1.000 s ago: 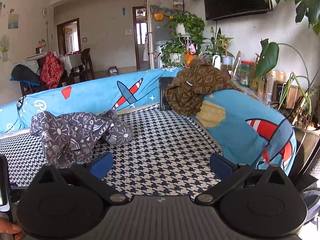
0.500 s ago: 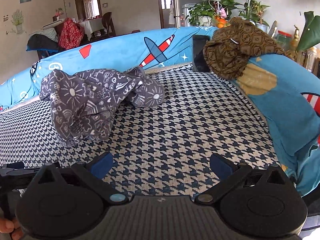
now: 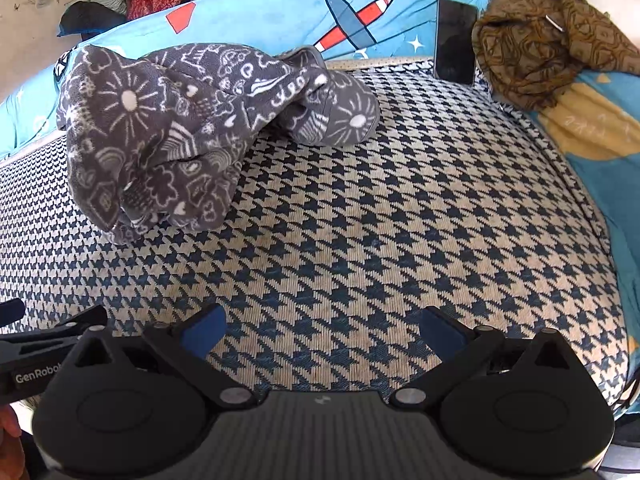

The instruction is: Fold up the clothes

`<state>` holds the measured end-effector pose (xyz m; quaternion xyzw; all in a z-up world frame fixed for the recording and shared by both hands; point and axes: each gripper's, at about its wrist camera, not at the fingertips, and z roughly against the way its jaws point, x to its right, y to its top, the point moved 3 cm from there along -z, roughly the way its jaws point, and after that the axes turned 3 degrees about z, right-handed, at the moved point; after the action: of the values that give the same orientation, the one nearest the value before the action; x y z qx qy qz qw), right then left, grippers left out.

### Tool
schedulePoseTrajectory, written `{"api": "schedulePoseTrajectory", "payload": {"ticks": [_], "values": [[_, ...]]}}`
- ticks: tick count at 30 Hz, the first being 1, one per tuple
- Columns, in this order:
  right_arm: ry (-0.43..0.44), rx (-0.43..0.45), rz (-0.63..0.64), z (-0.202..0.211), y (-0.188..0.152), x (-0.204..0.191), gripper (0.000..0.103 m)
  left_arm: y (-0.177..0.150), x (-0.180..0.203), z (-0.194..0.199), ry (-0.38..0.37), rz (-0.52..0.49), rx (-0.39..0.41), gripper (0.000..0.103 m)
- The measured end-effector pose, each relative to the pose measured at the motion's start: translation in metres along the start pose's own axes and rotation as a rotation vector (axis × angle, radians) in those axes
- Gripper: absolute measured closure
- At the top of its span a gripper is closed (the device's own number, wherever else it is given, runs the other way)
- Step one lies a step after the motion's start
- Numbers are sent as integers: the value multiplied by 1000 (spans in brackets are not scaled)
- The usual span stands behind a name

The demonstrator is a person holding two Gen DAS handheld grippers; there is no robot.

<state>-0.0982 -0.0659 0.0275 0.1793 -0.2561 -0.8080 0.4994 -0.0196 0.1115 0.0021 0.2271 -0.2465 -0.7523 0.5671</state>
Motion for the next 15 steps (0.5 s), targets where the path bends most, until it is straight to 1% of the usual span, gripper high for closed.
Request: {"api": "schedulePoseTrajectory", "payload": {"ticks": [3,9,15], "values": [[16,-5,-31,0,-2,4,0,0,0,0,-13,11,-14,0],[6,-37,-60,-6,-3,8,0,0,1,0,-11,17,-23,0],[-2,-24,-49,-7,-2,6,0,2,-3,1,-16,40,-22,0]]}}
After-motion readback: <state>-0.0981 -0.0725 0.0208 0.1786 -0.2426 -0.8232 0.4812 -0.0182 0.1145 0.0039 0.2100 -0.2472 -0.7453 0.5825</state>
